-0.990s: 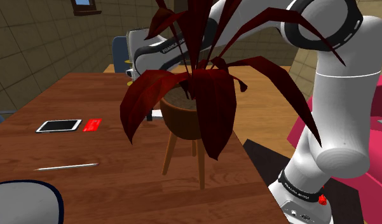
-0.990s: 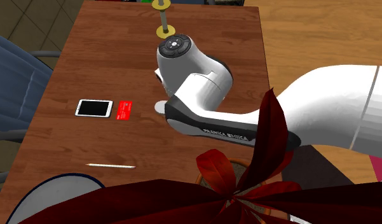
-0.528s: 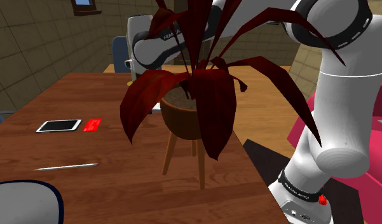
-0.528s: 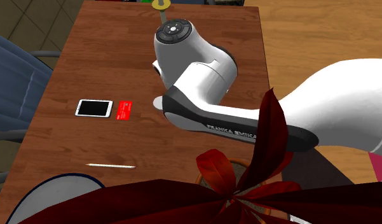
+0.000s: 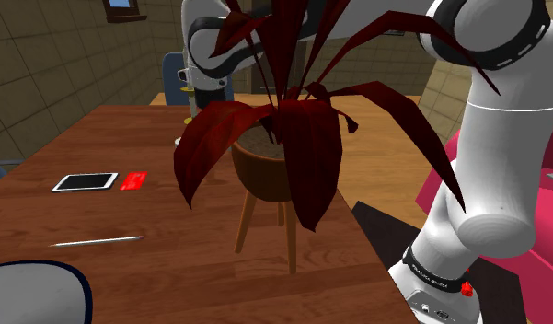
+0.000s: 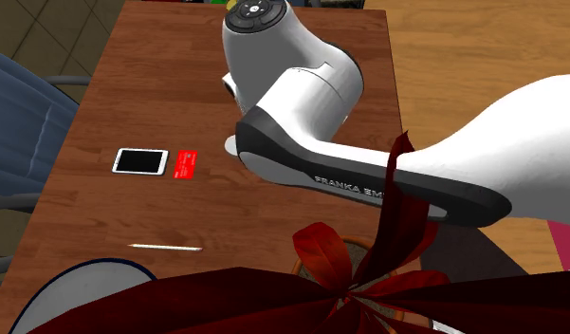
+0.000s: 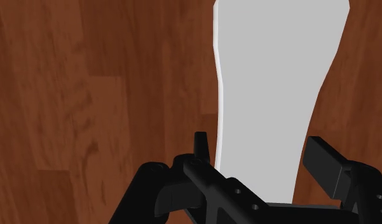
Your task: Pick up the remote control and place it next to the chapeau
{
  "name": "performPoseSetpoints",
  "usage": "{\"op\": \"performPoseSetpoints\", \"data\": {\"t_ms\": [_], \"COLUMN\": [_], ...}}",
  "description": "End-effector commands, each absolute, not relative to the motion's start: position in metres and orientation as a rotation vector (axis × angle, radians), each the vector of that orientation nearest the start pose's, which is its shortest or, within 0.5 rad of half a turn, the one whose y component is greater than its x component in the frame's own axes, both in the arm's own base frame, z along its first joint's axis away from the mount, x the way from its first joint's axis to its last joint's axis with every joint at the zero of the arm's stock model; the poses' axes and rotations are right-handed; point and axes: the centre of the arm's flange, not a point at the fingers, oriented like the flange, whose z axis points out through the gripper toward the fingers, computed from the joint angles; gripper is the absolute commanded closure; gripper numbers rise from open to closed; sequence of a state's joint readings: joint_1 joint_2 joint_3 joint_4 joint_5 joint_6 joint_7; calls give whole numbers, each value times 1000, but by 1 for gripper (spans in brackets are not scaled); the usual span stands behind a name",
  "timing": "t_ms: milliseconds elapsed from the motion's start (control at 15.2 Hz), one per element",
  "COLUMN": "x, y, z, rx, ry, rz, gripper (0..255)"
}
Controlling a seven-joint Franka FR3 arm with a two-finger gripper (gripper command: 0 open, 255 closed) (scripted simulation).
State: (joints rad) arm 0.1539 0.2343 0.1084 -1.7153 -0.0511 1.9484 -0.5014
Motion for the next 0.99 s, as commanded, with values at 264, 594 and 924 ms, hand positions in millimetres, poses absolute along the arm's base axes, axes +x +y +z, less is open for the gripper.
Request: {"op": "performPoseSetpoints", "data": {"t_ms": [264, 594, 924], "x": [609, 600, 552], "y": [155, 164, 210], "z": [481, 499, 500], "rx": [-2927, -2927, -2927], "ry": [-1202, -1202, -1202], "rz": [4, 4, 4], "gripper": [255, 255, 255]}}
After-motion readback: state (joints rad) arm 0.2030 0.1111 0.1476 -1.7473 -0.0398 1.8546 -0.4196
